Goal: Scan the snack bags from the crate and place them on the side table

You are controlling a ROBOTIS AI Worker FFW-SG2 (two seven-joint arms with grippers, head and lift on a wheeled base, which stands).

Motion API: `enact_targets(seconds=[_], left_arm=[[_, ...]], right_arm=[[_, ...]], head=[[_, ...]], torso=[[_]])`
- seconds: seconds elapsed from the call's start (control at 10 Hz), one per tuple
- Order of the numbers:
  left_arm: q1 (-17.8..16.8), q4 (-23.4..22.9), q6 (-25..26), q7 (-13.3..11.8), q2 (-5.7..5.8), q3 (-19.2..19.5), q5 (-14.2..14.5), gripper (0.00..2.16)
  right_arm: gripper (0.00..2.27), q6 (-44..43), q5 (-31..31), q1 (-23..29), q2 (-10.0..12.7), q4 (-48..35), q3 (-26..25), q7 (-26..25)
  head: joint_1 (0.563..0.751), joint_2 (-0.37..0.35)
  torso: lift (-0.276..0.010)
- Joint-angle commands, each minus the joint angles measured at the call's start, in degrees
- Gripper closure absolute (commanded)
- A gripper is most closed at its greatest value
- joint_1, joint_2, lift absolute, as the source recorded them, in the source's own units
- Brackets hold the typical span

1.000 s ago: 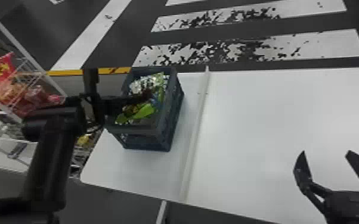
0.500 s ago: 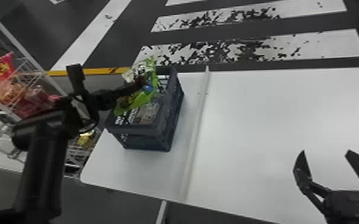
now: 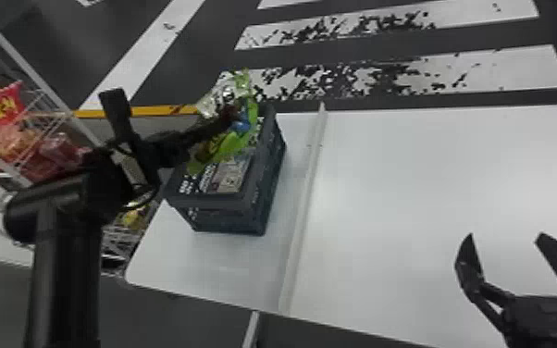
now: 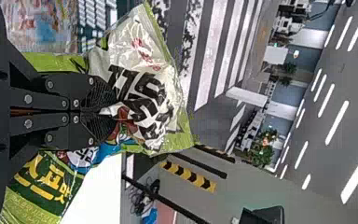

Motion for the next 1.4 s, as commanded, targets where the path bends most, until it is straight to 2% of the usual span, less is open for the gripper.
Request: enact_targets(seconds=[0.0,0.1,0.2,0.3,0.4,0.5,0.6,0.7,0.8,1.0,1.1,1.2,1.3], left_arm=[[3.0,-8.2,3.6,1.5,-3.0,-1.4,0.8,2.13],[4.4,-11.9,6.1,3.3,-5.2,-3.5,0.7,2.13],[5.1,-13.9,6.1,4.2,-7.13,-5.8,0.6,2.13],[5.9,-14.7,5.9,4.7,-8.8,-8.9,0.2,2.13],[6.6,-15.3,5.7,5.4,-10.83,-12.3,-1.5,2.13],[7.2,-14.7,4.5,6.6,-11.62,-16.8,-3.0,2.13],[7.4,-13.1,2.9,7.1,-13.46,-20.3,-4.7,2.13],[7.4,-11.0,0.4,9.0,-14.17,-23.7,-5.3,2.13],[7.4,-9.0,-1.5,9.5,-15.05,-26.6,-6.5,2.13],[7.7,-3.9,-7.5,11.5,-15.92,-31.7,-7.0,2.13],[8.1,-1.7,-10.3,13.1,-16.54,-33.8,-7.5,2.13],[8.1,1.0,-13.3,13.9,-17.24,-35.5,-7.7,2.0],[8.2,3.4,-17.3,14.2,-17.42,-36.9,-7.4,1.4]], right_arm=[[0.07,0.0,0.1,0.0,0.1,-0.1,0.0,-0.1],[0.07,-0.2,0.1,0.0,0.2,-0.1,0.0,-0.1],[0.07,-0.2,0.1,0.0,0.2,-0.1,0.1,-0.1],[0.07,-0.4,0.1,0.1,0.2,-0.1,0.1,-0.2],[0.07,-0.5,0.1,0.2,0.2,-0.1,0.1,-0.3],[0.07,-0.7,0.0,0.5,0.2,-0.4,0.0,-0.4],[0.07,-1.1,0.0,0.8,0.2,-0.7,-0.2,-0.4],[0.07,-1.2,0.0,1.1,0.2,-0.8,-0.4,-0.5],[0.07,-1.2,0.0,1.4,0.1,-0.9,-0.5,-0.9],[0.07,-1.4,0.0,1.8,0.1,-1.4,-0.7,-1.1],[0.07,-1.4,0.0,1.8,0.1,-1.6,-0.8,-1.2],[0.07,-1.4,-0.1,2.0,0.2,-1.6,-0.8,-1.4],[0.07,-1.6,-0.2,2.3,0.2,-1.7,-1.0,-1.6]], head=[[0.695,0.326],[0.695,0.292],[0.695,0.277],[0.695,0.233],[0.695,0.19],[0.695,0.142],[0.695,0.095],[0.695,0.074],[0.695,0.03],[0.695,-0.047],[0.695,-0.063],[0.695,-0.09],[0.695,-0.113]], torso=[[-0.081],[-0.081],[-0.081],[-0.081],[-0.081],[-0.081],[-0.081],[-0.081],[-0.081],[-0.081],[-0.081],[-0.081],[-0.081]])
